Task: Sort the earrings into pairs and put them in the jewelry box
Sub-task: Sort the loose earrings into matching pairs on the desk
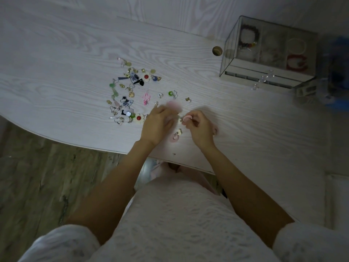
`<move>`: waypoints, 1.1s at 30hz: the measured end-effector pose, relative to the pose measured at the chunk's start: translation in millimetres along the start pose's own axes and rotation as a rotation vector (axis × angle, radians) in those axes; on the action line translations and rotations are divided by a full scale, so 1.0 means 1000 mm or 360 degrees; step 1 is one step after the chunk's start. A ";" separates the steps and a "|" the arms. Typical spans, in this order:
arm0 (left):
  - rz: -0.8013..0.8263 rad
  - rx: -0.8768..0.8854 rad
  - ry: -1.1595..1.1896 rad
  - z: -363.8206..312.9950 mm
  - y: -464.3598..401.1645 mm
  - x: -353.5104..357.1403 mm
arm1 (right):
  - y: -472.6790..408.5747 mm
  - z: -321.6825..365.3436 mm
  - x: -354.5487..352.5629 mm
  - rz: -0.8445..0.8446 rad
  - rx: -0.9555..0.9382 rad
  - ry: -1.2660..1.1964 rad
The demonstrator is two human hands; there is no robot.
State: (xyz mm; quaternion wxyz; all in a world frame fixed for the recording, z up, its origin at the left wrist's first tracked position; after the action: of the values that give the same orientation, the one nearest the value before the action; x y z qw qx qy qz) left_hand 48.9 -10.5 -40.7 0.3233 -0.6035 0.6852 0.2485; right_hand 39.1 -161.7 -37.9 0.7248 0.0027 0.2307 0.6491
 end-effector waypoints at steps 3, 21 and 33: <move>0.0107 0.0054 0.0106 -0.004 -0.004 0.005 | -0.004 0.002 0.001 0.0031 -0.0010 0.0010; 0.0411 -0.0305 0.0541 0.003 -0.021 0.002 | -0.022 0.011 -0.002 -0.0059 -0.0005 0.0029; 0.0125 -0.0198 0.0058 -0.007 -0.018 0.014 | -0.024 0.011 -0.013 -0.0113 0.0173 -0.0147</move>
State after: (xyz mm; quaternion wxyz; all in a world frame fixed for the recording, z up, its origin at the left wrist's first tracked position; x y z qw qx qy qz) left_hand 64.3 -27.8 -45.6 0.2627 -0.5995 0.6974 0.2920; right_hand 65.1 -174.8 -31.4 0.7560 0.0638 0.2320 0.6087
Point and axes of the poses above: each hand's wrist, its own y-axis away from the middle knuckle, its own x-axis out of the palm, z = x × y, the point moved 2 cm from there along -y, towards the middle knuckle, and after that the axes turned 4 degrees about -z, right-handed, at the moved point
